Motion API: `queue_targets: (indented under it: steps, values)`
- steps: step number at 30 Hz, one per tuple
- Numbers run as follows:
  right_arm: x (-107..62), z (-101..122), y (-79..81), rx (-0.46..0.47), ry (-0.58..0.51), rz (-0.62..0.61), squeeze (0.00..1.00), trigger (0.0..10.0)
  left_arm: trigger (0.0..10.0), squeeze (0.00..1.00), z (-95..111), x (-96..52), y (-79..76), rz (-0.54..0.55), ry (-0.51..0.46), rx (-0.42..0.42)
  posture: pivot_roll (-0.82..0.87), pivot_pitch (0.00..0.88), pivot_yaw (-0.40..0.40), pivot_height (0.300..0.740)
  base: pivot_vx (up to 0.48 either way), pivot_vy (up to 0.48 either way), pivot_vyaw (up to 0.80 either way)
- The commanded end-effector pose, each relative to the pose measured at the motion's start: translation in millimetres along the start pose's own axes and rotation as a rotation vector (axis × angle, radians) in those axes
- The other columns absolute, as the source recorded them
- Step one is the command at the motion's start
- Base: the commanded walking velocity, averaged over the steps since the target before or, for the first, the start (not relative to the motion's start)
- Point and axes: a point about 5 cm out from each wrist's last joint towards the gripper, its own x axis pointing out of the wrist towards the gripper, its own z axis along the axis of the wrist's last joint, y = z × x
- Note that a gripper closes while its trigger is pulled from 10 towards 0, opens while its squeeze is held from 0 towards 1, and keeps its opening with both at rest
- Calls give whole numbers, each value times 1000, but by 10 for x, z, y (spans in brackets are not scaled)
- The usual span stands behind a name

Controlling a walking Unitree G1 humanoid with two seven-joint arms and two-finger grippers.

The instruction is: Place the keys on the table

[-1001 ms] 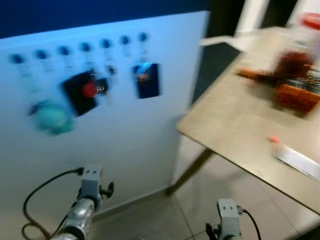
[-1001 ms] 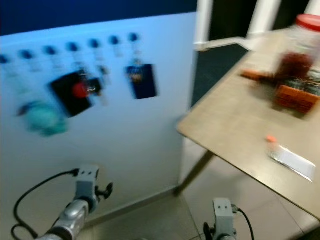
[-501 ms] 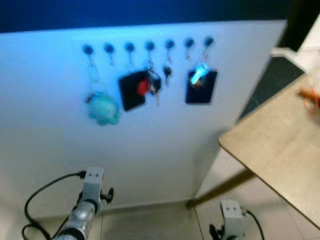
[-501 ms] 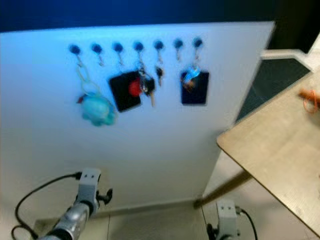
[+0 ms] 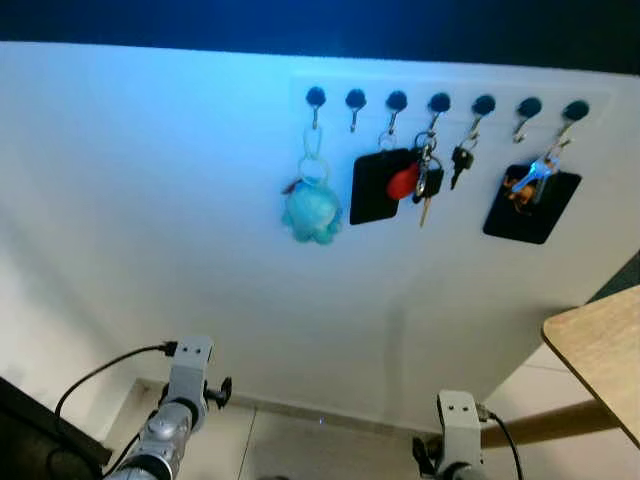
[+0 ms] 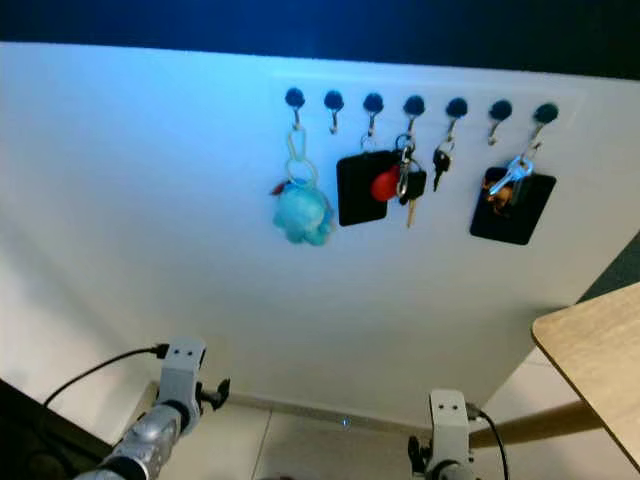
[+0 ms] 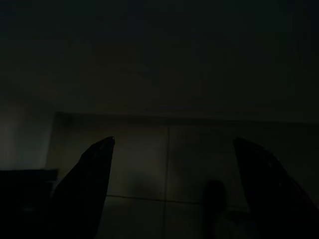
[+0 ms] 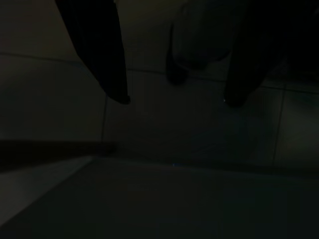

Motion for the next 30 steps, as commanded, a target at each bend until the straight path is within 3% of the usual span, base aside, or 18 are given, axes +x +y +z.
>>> queue_targets:
  steps: [1, 8, 20, 27, 30]
  values:
    - [-14, -32, -46, 24, 7, -17, 0, 10000, 10000, 0, 22, 5, -9, -12, -8, 27, 34, 6, 6, 740, 0, 0, 0]
    - [-18, -45, -36, 25, 8, -17, 0, 10000, 10000, 0, 11, 5, -42, -32, -10, 12, 32, 14, 8, 740, 0, 40, 0]
    - [-14, -34, -31, 33, 5, -18, 0, 10000, 10000, 0, 36, 10, -46, -41, -20, 20, 34, 18, 9, 740, 0, 470, 0]
    - [-19, -52, -15, 36, 6, -16, 0, 10000, 10000, 0, 53, 2, -67, -87, -47, 27, 37, 23, 12, 740, 0, 0, 0]
    - [-22, -64, -7, 36, 8, -14, 0, 10000, 10000, 0, 50, -4, -80, -103, -53, 74, 38, 25, 12, 740, 0, 0, 0]
